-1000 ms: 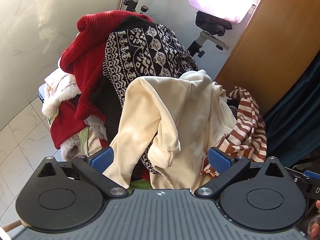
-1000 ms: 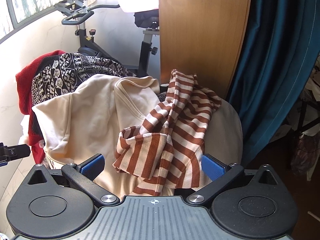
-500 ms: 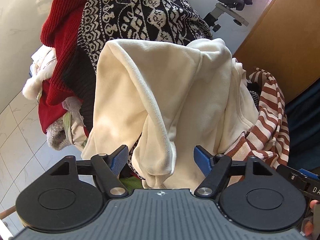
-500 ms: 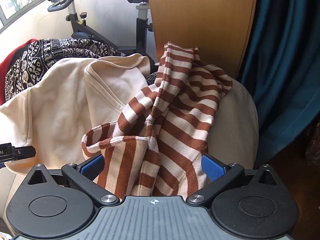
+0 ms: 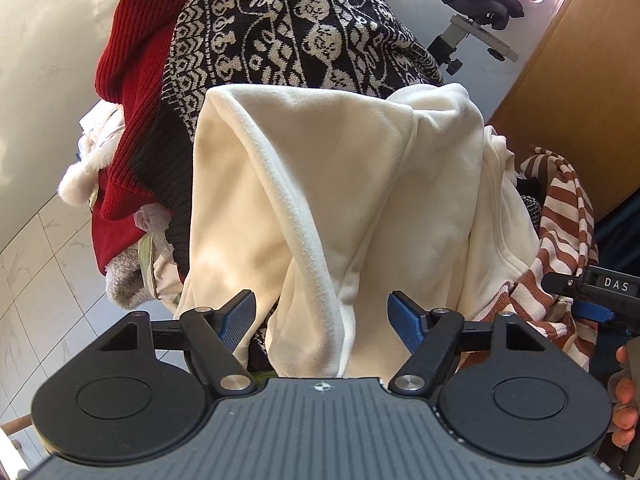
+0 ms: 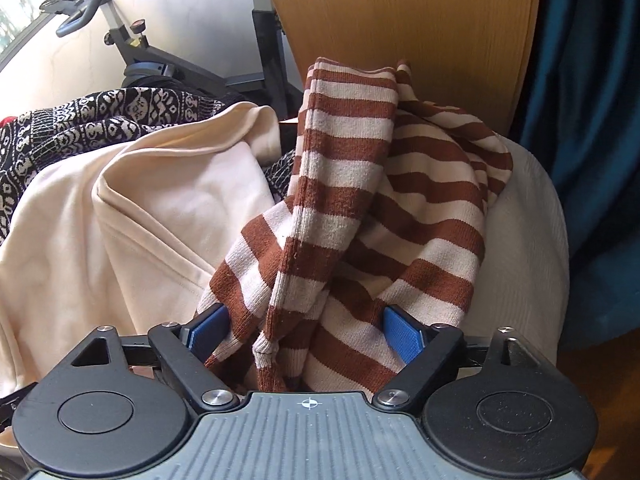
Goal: Fold clothes
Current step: 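Close the right gripper on the striped top's fabric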
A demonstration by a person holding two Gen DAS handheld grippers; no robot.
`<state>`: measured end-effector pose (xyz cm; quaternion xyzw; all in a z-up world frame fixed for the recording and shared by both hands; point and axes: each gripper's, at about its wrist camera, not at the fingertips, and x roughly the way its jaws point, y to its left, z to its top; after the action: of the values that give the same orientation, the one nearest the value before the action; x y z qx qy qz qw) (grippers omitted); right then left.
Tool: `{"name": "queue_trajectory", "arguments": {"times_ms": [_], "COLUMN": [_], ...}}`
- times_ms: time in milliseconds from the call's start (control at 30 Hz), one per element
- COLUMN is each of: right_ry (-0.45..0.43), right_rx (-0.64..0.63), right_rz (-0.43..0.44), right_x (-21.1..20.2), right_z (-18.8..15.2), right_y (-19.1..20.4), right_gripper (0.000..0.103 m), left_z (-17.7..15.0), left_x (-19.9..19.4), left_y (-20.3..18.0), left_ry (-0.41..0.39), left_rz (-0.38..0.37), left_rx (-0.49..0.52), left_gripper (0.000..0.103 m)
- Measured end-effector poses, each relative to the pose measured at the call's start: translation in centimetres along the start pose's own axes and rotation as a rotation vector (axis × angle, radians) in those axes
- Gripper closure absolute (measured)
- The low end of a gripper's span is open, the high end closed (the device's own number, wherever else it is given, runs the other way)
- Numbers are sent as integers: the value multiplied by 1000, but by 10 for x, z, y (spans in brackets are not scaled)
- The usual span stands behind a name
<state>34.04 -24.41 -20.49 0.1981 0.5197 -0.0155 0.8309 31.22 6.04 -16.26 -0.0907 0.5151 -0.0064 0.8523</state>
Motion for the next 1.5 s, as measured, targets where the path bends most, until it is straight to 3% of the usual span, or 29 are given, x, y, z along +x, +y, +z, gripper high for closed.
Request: {"name": "queue_trajectory", "arguments": {"times_ms": [33, 167, 267, 367, 500, 633, 700, 767, 833, 933, 1033, 1133, 1300, 1400, 1500], "right_ry": [8, 6, -18, -59, -48, -32, -2, 23, 29, 40, 14, -10, 6, 16, 9], "right_rx": [1, -65, -91, -111, -111, -77, -56, -47, -66, -78, -39, -15, -20, -31, -50], "right_rz": [32, 55, 102, 138, 102, 82, 75, 63, 42, 43, 112, 134, 108, 81, 28], "right_x": [-1, -18, -33, -50, -49, -43, -37, -31, -23, -15, -28, -43, -43, -38, -34], "right_z": [0, -1, 0, 2, 3, -4, -7, -11, -17, -25, -25, -25, -29, -30, -31], "right_y": [1, 9, 12, 22, 28, 15, 7, 2, 0, 1, -2, -7, -15, -18, -15], "right_gripper": [59, 81, 99, 98, 98, 97, 87, 66, 68, 93, 98, 99, 97, 76, 73], "left_z": [-1, -4, -4, -7, -13, -23, -28, -32, -32, -29, -24, -17, -6, -1, 0], "left_x": [0, -1, -1, -9, -28, -41, -45, -48, -50, -56, -65, -74, -93, -88, -79], "left_y": [1, 7, 4, -1, -8, -15, -19, -23, -26, -32, -33, -26, -18, -28, -40], "left_ry": [0, -6, 3, -10, -51, -60, -65, -84, -88, -109, -142, -176, -303, -284, -251], "left_rz": [-14, -72, -48, -31, -37, -92, -119, -147, -172, -178, -144, -84, 0, -21, -99], "left_rx": [-2, -43, -40, -3, 51, 63, 72, 65, 51, 69, 78, 44, 29, 59, 70], "left_gripper": [29, 40, 40, 30, 21, 15, 14, 13, 12, 12, 8, 8, 6, 4, 1]}}
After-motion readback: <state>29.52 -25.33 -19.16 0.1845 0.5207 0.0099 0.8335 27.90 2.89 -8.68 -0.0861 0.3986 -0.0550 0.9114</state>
